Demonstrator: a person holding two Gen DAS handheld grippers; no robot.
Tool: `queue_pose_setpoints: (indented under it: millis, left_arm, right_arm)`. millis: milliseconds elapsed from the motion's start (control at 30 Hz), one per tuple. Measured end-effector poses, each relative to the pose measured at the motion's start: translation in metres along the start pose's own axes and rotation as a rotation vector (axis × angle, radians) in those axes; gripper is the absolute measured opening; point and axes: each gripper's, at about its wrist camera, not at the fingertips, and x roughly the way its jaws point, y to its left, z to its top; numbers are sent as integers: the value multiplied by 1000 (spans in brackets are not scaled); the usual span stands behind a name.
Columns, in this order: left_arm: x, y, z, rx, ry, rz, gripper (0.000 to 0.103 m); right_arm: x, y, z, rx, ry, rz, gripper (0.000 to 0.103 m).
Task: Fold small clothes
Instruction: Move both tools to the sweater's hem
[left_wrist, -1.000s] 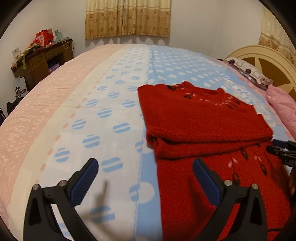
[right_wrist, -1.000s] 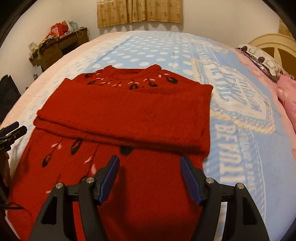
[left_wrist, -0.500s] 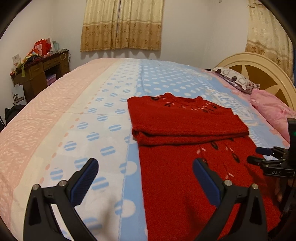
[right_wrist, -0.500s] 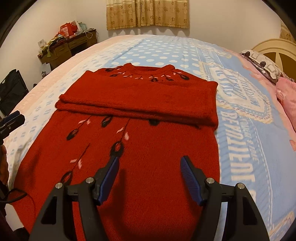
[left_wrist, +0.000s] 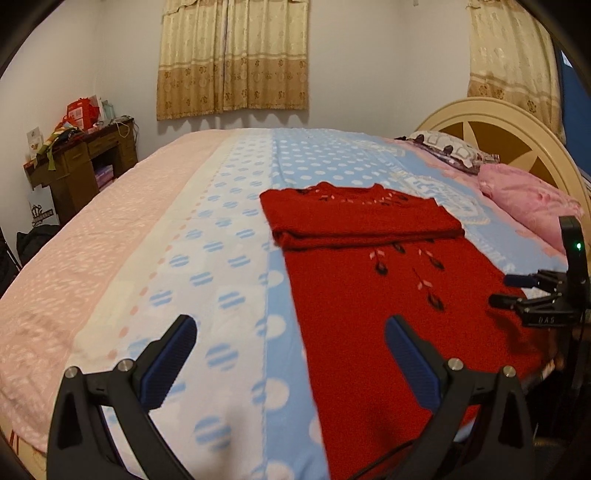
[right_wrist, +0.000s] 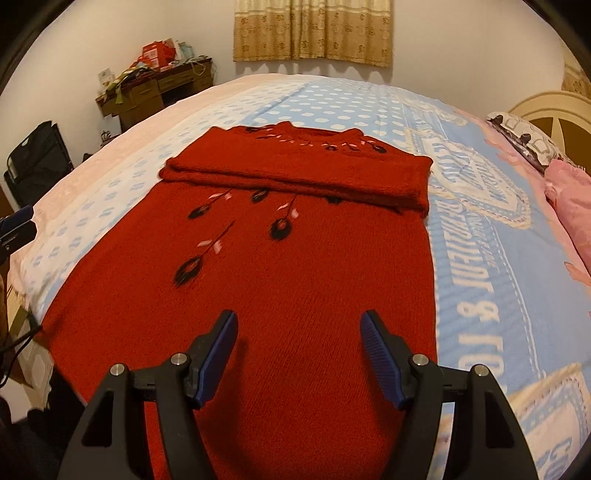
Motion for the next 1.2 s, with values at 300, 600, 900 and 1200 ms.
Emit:
queue_pose_setpoints:
  millis: [300, 600, 900, 1200]
  left_arm:
    - [-13, -10, -37, 22, 62, -40, 103]
    - [3, -26, -61, 18, 133, -96, 101]
    - [9, -26, -72, -17, 190, -136, 77]
    - [11, -27, -70, -22, 218, -139, 79]
  right_arm:
    - [-32, 6, -32, -9, -4, 0, 70]
    - [-65, -20, -65, 86, 0, -33, 70]
    - [-67, -39, -89, 173, 39, 0, 63]
    - [-69, -32, -94, 183, 39, 68, 42]
